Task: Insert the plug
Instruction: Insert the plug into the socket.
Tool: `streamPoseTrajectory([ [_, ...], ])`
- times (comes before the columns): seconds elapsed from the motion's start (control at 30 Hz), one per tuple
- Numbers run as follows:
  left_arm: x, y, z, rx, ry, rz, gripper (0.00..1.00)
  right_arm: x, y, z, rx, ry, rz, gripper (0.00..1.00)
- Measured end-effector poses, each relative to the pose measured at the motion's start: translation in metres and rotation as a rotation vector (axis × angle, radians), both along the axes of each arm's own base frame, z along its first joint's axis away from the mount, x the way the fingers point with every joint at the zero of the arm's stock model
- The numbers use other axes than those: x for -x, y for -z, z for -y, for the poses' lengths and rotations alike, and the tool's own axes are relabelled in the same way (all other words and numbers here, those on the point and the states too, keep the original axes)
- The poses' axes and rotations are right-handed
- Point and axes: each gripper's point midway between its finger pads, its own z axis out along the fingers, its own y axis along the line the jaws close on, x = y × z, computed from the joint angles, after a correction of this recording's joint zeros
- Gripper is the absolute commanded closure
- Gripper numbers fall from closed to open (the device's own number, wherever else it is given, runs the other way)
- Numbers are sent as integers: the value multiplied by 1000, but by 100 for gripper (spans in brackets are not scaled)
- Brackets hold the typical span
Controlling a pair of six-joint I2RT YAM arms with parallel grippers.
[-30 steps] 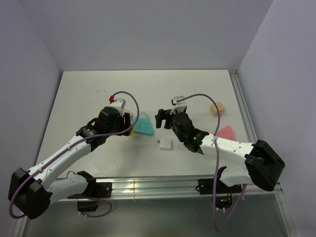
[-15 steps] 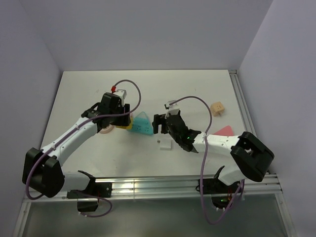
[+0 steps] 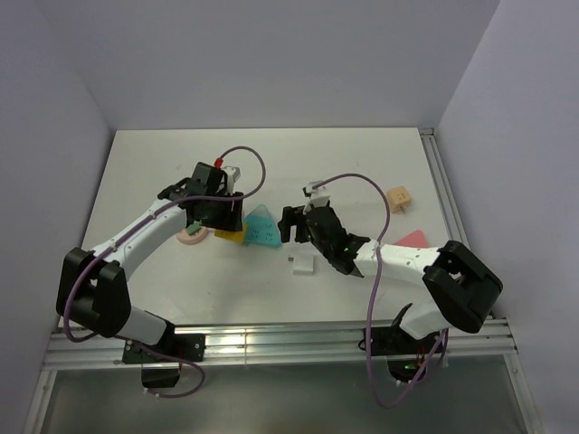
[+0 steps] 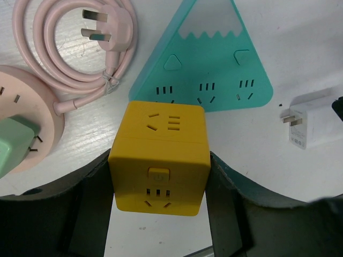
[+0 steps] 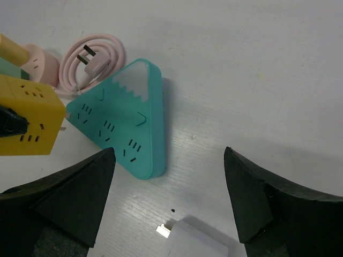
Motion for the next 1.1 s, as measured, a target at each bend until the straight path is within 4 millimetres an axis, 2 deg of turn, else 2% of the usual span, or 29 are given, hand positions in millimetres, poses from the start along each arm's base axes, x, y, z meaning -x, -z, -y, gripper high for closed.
streamPoseTrajectory([
  [0.43,-4,17,3,-23,19,-57,100,-2,1,1,-16,-10,-15,12],
  [1.1,-15,5,8,-11,17,-30,100,-2,4,2,-19,-11,-29,13],
])
